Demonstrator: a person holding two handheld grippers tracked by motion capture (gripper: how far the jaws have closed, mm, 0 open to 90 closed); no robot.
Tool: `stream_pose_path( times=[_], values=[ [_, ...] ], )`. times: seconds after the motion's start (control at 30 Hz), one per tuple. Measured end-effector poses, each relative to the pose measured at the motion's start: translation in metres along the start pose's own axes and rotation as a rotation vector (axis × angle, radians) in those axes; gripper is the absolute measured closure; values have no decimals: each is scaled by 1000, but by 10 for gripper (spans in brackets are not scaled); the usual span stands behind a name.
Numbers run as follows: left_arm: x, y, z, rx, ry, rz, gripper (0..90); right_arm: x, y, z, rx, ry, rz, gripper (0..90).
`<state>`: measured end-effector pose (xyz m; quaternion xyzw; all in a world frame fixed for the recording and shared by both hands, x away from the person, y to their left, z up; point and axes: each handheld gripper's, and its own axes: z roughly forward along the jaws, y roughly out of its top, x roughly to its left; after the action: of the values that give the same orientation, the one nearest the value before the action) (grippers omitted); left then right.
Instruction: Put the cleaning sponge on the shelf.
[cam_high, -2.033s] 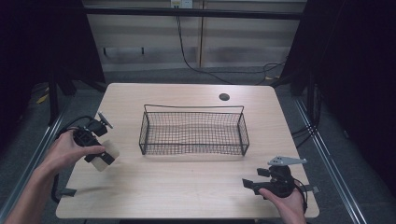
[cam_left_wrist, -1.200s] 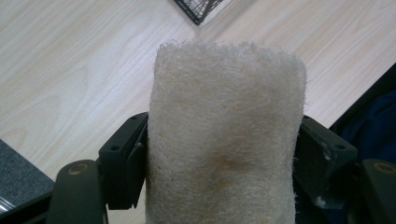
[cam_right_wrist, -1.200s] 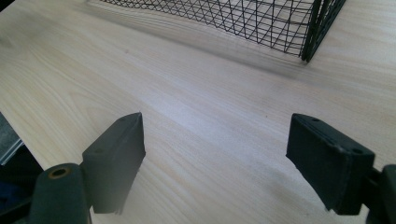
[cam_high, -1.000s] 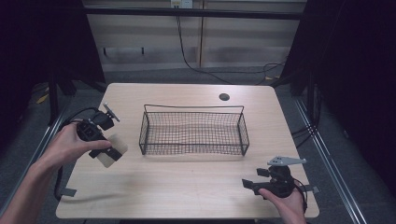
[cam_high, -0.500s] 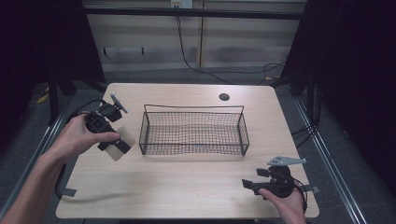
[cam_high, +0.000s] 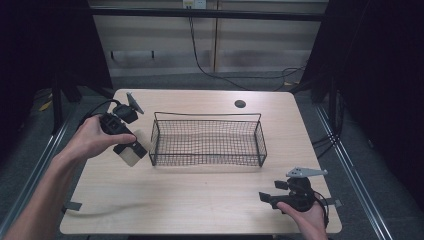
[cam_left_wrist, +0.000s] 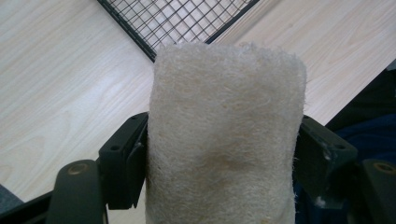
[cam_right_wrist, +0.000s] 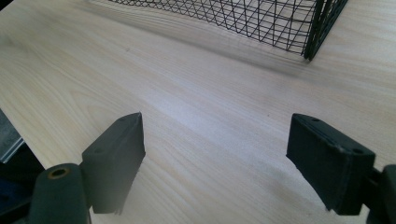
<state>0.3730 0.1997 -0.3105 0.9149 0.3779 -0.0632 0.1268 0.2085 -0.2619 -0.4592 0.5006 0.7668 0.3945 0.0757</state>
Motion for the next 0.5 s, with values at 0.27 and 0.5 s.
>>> stream_pose_path(
  times=[0.27,0.5],
  values=[
    [-4,14,-2,7,21,-41,274,-1,0,0,-2,2,-4,188],
    [-7,26,-4,-4,1,-104,274,0,0,0,-2,1,-3,188]
  ],
)
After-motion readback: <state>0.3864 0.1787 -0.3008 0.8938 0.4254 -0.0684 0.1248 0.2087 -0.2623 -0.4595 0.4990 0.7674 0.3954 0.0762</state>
